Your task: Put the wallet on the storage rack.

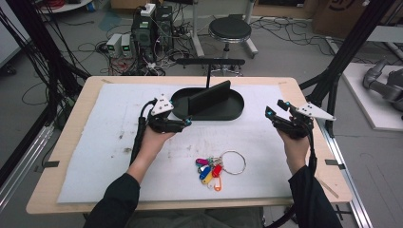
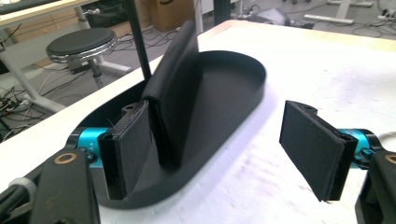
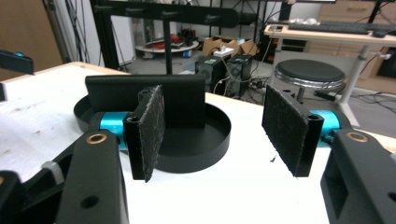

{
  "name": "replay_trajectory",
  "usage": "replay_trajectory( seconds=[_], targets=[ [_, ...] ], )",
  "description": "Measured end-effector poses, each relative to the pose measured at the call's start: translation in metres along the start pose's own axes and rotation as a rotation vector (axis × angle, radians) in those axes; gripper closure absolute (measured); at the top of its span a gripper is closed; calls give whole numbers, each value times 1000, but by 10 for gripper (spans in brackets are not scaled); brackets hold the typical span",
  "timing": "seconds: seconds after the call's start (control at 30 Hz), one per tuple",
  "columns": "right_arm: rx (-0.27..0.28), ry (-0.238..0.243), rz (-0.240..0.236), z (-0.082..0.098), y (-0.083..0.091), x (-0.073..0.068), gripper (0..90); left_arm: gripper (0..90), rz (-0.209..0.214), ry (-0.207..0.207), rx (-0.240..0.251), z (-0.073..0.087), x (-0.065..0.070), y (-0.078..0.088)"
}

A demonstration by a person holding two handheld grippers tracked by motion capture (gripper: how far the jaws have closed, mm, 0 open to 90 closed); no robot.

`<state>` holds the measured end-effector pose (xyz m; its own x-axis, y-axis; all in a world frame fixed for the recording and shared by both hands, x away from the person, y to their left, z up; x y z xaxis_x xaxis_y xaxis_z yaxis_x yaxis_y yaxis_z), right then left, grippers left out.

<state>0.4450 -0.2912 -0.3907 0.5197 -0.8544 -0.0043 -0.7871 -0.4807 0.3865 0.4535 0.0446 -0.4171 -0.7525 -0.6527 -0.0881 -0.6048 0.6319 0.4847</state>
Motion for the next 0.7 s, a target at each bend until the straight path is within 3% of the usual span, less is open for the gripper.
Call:
replay_trajectory(
  seconds=[0.1,0.33,0.7],
  targets=[
    [-19,14,-1,3,-2,-3,394,253,10,16,7,5,2,8],
    [-53,67,-12,6,-5,-14,388,250,18,64,2,35,2,40],
    [-60,106,-23,8,4,-26,384,248,-17,55,-11,60,8,81]
  ],
)
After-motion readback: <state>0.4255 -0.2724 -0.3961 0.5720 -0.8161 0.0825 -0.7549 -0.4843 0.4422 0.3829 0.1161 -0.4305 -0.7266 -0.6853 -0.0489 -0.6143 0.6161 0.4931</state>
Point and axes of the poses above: each handheld gripper's, and its own axes: y roughly backward along the jaws, z roughly out of its underside, x roughly to its right, the point moved 9 cm from there along -y, roughly forward along the jaws, and after that the axes turned 11 degrees about -x, right-handed, at the moved point
